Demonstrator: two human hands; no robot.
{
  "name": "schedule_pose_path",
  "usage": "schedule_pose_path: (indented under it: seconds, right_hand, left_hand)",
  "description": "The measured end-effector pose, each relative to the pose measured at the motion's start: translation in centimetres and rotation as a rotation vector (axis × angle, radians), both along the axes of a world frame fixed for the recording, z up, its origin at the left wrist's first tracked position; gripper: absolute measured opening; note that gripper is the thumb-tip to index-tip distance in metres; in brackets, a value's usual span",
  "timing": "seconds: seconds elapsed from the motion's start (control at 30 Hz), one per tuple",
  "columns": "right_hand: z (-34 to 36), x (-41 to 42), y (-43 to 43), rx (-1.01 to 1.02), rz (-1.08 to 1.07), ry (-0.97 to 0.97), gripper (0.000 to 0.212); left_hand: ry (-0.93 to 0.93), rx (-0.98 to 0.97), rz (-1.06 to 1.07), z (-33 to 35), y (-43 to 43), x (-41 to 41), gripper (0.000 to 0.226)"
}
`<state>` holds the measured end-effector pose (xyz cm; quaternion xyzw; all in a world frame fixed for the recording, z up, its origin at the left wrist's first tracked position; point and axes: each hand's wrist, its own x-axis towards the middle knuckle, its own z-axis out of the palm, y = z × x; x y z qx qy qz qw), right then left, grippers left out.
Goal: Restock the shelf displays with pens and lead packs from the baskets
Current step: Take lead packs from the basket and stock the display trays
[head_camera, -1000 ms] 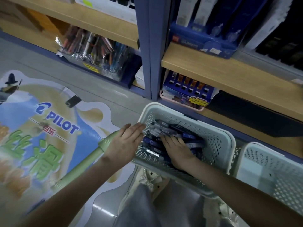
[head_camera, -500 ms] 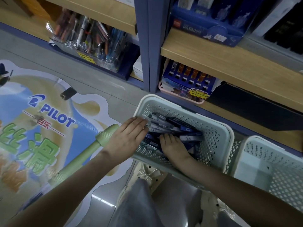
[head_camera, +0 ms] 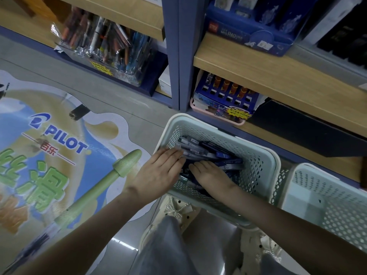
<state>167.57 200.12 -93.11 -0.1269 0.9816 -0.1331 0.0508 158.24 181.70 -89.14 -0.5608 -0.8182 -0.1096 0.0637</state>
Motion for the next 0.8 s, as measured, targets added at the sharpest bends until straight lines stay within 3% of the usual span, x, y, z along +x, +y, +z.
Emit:
schedule_pose_path:
  seconds: [0.13,0.27,0.33,0.43,0.5,0.6,0.67,0.73,0.8]
  right_hand:
    - [3.1,-0.3,0.9,-0.22,-0.014,0.053,0.066]
    - [7.8,-0.9,0.5,-0.71,-0.167,-0.065,0.034]
    - [9.8,-1.3,-0.2,-0.913,-0.249,-0.146,0.032]
    - [11.0,-1.9,-0.7,-1.001,-0.237,-0.096,0.034]
    - [10.4,-2.0,-0.4,-0.985,-0.251,-0.093,0.036]
    - [7.7,-1.5,1.5,-0.73,-0.39,-0.11,0.042]
    - [4.6,-0.9,3.2,-0.265,-0.357,-0.239,0.057]
    - [1.9,-0.2,4.3,0.185,-0.274,-0.489,0.074]
    - [0.1,0.4,4.5,0.383,-0.22,-0.54,0.079]
  left_hand:
    - [-0.232,0.108,0.086,0.9,0.5,0.3,0.055]
    - [-0.972,0.251,0.205,3.0,1.6,0.5,0.082]
    - [-1.213,0.198,0.257,3.9,2.2,0.2,0.072]
    - [-1.209,0.069,0.327,4.7,3.0,-0.1,0.038]
    - [-1.161,0.039,0.316,4.7,2.8,-0.2,0.031]
    - [-1.274,0.06,0.365,4.7,2.1,-0.3,0.012]
    - [-1.422,0.145,0.433,4.4,1.5,-0.3,0.008]
    - [-1.518,0.228,0.481,4.2,1.3,-0.3,0.01]
    - [-1.584,0.28,0.51,4.3,1.4,-0.2,0.013]
